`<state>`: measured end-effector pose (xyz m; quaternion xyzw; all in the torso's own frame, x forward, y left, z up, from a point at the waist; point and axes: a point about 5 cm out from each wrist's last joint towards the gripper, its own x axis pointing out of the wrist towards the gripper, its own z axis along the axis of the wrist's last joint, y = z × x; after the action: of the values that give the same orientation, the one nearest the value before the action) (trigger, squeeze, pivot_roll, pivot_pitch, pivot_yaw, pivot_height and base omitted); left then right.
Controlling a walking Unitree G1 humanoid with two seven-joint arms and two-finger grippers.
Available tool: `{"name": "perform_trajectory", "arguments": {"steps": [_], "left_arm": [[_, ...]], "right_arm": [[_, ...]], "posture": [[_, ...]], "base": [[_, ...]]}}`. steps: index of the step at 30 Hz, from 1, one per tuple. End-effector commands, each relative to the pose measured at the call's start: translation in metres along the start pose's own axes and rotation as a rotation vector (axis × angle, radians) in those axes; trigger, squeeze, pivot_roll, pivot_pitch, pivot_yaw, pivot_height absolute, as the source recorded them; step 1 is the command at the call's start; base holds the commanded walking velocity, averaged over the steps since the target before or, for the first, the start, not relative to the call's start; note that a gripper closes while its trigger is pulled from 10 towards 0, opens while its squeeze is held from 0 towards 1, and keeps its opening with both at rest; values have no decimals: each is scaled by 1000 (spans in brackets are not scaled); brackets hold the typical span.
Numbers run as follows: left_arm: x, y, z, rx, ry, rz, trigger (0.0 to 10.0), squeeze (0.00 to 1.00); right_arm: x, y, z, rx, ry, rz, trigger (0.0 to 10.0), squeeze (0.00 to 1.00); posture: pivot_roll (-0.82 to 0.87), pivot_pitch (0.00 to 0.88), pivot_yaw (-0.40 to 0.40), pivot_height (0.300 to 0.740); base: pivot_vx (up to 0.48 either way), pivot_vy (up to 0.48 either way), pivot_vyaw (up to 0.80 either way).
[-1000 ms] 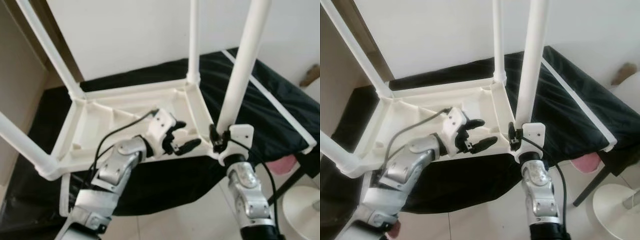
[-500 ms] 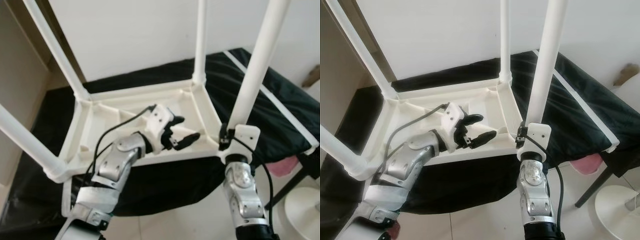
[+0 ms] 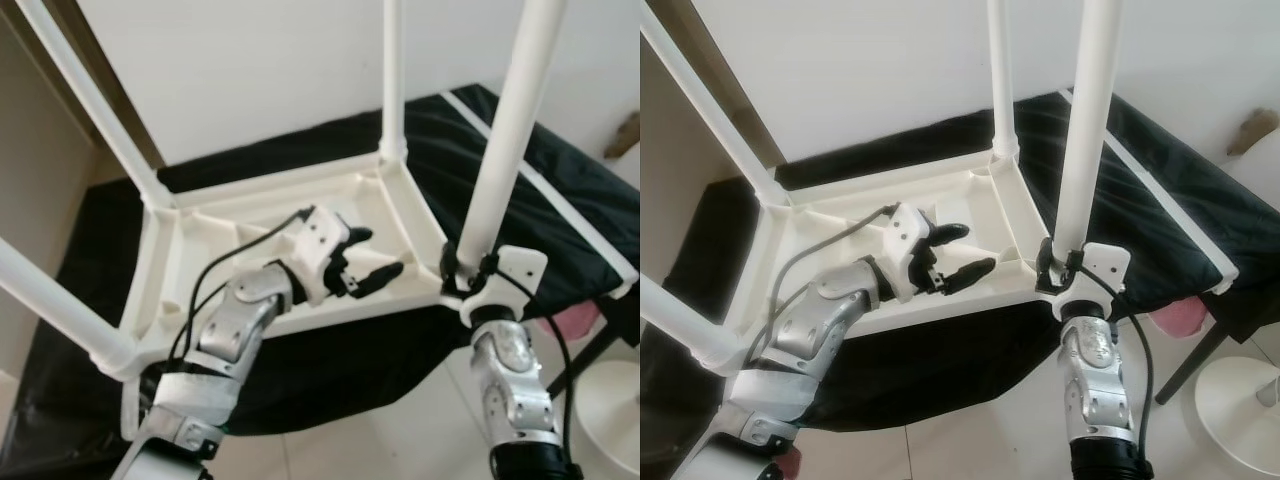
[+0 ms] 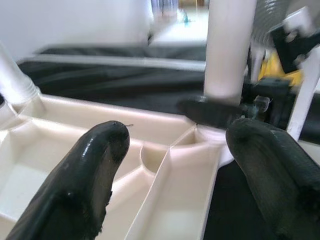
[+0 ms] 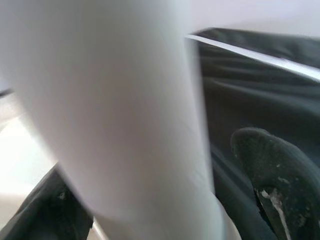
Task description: Building children table
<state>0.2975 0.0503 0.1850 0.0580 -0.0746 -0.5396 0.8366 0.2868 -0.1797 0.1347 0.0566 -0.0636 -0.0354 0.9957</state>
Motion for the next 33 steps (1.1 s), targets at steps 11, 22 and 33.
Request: {"name": "perform_trajectory", "arguments": {"steps": [11,22,33], "left_arm": [[-30,-25,4,10,-36,-8,10000,0],[-34,-43,-14,18,111,-12,10000,0],[-34,-10,-24,92,229,92,10000,0]], "right_arm": [[26,23,16,-104,46,567,10000,0],[34,14,-8,-217,204,794,0,0],[30,-4,-19,-193,237,746,0,0]], "posture": [[18,0,-3,740],[100,0,3,740],[73,0,21,740]], "base": [[0,0,0],[0,0,0],[0,0,0]]}}
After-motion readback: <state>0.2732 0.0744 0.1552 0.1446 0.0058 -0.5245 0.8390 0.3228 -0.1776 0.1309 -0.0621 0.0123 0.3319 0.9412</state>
